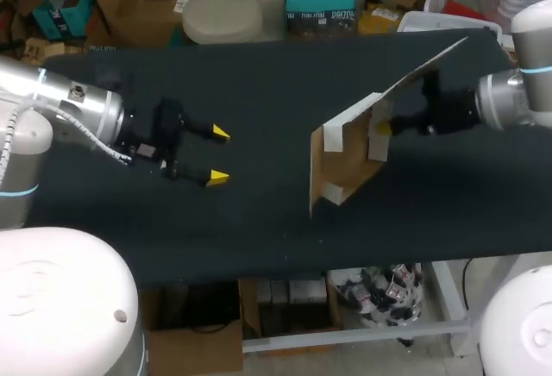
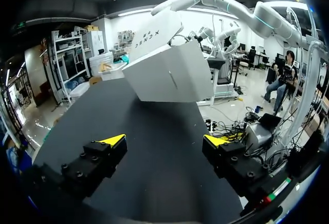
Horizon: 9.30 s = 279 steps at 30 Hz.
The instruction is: Assemble the packaging by folding the flat box into shape, placing the metal phone stand inside, and closing the box properly
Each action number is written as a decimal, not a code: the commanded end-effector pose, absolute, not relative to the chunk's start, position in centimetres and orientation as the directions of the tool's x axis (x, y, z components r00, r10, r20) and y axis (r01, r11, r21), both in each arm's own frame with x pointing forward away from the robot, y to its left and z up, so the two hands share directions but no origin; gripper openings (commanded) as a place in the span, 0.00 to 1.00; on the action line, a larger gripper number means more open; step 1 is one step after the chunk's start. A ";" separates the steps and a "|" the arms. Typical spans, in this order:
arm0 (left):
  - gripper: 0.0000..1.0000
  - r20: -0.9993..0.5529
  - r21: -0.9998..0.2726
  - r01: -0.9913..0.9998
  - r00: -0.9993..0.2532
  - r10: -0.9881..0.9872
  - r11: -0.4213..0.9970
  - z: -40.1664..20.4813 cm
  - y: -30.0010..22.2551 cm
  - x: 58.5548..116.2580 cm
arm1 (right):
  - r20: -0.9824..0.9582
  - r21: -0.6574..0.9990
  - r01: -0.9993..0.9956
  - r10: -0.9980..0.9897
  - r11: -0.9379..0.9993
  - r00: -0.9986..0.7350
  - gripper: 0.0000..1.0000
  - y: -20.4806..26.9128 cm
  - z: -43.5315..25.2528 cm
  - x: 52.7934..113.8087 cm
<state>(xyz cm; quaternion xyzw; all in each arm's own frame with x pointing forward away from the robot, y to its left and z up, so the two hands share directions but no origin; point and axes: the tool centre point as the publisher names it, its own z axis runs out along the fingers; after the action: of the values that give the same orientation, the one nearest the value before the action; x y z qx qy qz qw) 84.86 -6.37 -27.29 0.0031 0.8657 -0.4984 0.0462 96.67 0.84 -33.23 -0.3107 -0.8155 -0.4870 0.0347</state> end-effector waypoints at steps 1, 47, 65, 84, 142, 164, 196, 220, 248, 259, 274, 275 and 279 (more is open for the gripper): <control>1.00 -0.087 -0.844 0.061 -0.996 -0.022 0.532 -27.0 -5.8 84.7 | 0.350 0.693 0.589 0.520 0.416 -0.779 0.00 0.8 -32.0 96.2; 1.00 -0.144 -0.697 0.065 -0.988 -0.051 0.714 -27.7 -1.3 86.0 | 0.426 0.142 0.888 0.783 0.437 -0.454 0.00 -0.6 -32.6 92.9; 1.00 -0.125 -0.667 0.025 -0.989 -0.078 0.745 -28.0 -0.4 86.4 | 0.385 0.050 0.922 0.844 0.384 -0.373 0.00 -0.8 -32.9 91.9; 1.00 -0.111 -0.677 -0.007 -0.988 -0.112 0.736 -27.9 1.3 86.9 | 0.254 -0.136 0.962 0.947 0.235 -0.195 0.00 0.5 -33.9 89.4; 1.00 -0.111 -0.677 -0.007 -0.988 -0.112 0.736 -27.9 1.3 86.9 | 0.145 -0.349 0.928 0.986 0.134 -0.087 0.00 2.9 -39.5 88.8; 1.00 -0.111 -0.677 -0.007 -0.988 -0.112 0.736 -27.9 1.3 86.9 | 0.093 -0.275 0.959 0.994 0.073 -0.049 0.13 3.4 -40.2 88.5; 1.00 -0.111 -0.677 -0.007 -0.988 -0.112 0.736 -27.9 1.3 86.9 | 0.046 -0.107 0.994 0.998 -0.031 0.036 0.13 3.5 -41.5 88.0; 1.00 -0.111 -0.677 -0.007 -0.988 -0.112 0.736 -27.9 1.3 86.9 | -0.050 -0.060 0.997 0.998 0.038 -0.041 0.00 4.1 -41.8 89.3; 1.00 -0.111 -0.677 -0.007 -0.988 -0.112 0.736 -27.9 1.3 86.9 | -0.233 -0.028 0.998 0.972 -0.049 0.041 0.00 4.4 -41.7 90.8; 1.00 -0.111 -0.677 -0.007 -0.988 -0.112 0.736 -27.9 1.3 86.9 | -0.070 -0.030 1.000 0.998 0.004 -0.006 0.00 4.6 -41.2 90.7; 1.00 -0.111 -0.677 -0.007 -0.988 -0.112 0.736 -27.9 1.3 86.9 | -0.022 -0.047 0.998 0.999 0.038 -0.039 0.00 5.6 -41.4 91.4; 1.00 -0.111 -0.677 -0.007 -0.988 -0.112 0.736 -27.9 1.3 86.9 | -0.021 -0.048 0.998 0.999 0.039 -0.040 0.00 5.6 -41.5 91.4; 1.00 -0.111 -0.677 -0.007 -0.988 -0.112 0.736 -27.9 1.3 86.9 | -0.018 -0.055 0.998 0.999 0.041 -0.042 0.00 5.7 -41.7 91.5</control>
<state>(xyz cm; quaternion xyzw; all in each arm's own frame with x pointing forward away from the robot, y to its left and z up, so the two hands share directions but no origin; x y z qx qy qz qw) 86.91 1.27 -27.98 -0.0323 0.9278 -0.3642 0.0742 91.11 5.54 -41.59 -0.6925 -0.7211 0.0207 0.0098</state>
